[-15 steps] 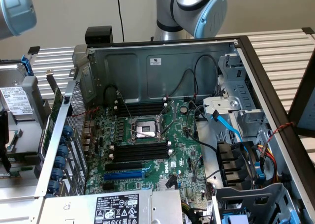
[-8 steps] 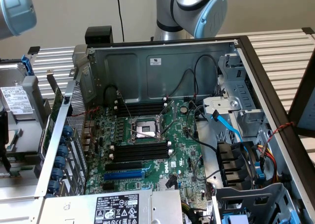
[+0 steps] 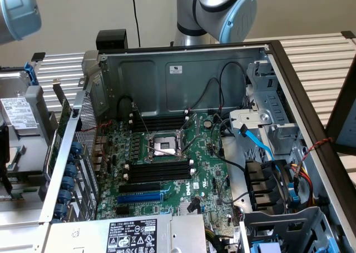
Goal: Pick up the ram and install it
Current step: 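Pick up the ram and move it above insertion slot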
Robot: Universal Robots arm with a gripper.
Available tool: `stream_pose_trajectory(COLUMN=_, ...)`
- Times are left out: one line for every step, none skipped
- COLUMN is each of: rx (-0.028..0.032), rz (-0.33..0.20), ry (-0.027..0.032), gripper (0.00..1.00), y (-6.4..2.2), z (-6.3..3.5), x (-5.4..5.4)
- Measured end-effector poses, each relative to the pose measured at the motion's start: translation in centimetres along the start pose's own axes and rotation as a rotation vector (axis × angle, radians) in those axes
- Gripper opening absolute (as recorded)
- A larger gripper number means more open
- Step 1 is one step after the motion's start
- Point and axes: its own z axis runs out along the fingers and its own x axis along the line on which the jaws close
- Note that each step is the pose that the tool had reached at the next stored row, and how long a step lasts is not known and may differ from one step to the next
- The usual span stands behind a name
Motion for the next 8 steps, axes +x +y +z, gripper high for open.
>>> stream_pose_trajectory(rx=0.0, rz=0.0, ry=0.0, gripper=0.12, y=0.0, z=0.0, x=0.0)
stream_pose_trajectory(rx=0.0, rz=0.0, ry=0.0, gripper=0.12, y=0.0, z=0.0, x=0.0)
stream_pose_trajectory(rx=0.0, rz=0.0, ry=0.0, gripper=0.12, y=0.0, z=0.0, x=0.0)
stream_pose_trajectory(rx=0.0, rz=0.0, ry=0.0, gripper=0.12, y=0.0, z=0.0, x=0.0)
stream_pose_trajectory(rx=0.0, rz=0.0, ry=0.0, gripper=0.12, y=0.0, z=0.0, x=0.0)
stream_pose_trajectory(rx=0.0, rz=0.0, ry=0.0, gripper=0.12, y=0.0, z=0.0, x=0.0)
stream_pose_trajectory(rx=0.0, rz=0.0, ry=0.0, gripper=0.12, y=0.0, z=0.0, x=0.0)
stream_pose_trajectory(rx=0.0, rz=0.0, ry=0.0, gripper=0.12, y=0.0, z=0.0, x=0.0)
